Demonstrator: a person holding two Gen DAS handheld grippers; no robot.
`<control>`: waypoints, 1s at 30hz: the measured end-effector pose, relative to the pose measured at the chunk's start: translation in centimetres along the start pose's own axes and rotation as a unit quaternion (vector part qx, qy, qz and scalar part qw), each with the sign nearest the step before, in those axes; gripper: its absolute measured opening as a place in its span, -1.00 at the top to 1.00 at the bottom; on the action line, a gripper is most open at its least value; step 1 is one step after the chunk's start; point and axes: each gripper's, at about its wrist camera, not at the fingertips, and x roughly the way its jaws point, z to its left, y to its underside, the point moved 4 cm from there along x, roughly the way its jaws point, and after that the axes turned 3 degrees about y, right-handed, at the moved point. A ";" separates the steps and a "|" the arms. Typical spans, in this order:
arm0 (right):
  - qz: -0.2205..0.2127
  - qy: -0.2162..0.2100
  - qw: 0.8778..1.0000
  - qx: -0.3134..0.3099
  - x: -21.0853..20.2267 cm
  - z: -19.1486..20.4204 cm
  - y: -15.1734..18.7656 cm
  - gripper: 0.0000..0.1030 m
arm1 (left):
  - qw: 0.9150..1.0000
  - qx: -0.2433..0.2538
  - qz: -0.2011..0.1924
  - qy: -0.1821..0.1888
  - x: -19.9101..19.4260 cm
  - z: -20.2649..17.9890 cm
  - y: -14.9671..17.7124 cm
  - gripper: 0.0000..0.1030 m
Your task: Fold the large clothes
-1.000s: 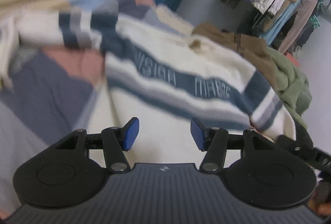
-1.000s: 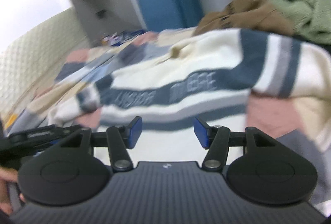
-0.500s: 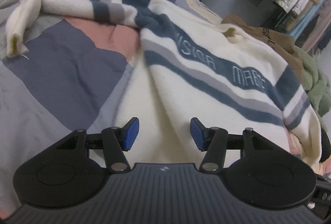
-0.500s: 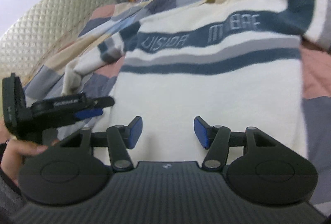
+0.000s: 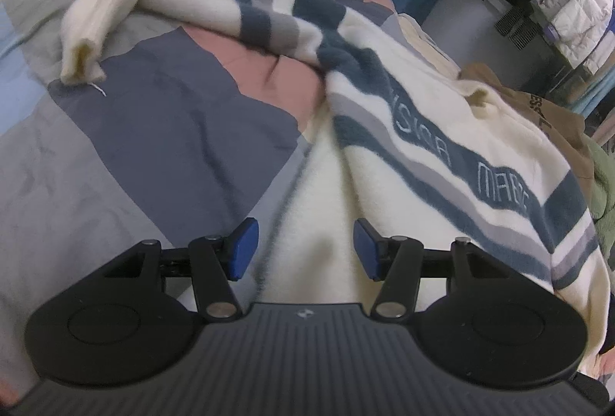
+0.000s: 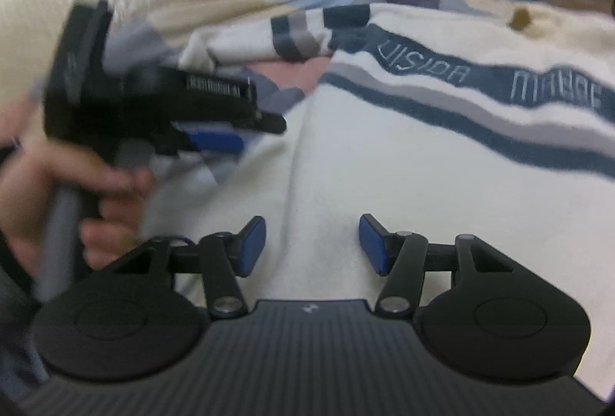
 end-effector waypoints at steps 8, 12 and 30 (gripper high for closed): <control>-0.020 0.026 0.999 0.010 -1.4 -1.4 -0.5 0.74 | 1.000 -0.013 0.008 0.009 0.1 0.4 0.5 -0.17; -0.037 0.035 0.998 0.045 -2.2 -2.8 -0.9 0.75 | 0.999 -0.027 0.029 0.027 0.6 0.6 1.1 -0.18; -0.034 0.032 0.988 0.147 -2.0 -6.0 0.4 0.74 | 0.991 -0.063 0.077 0.094 1.7 -0.8 4.2 0.23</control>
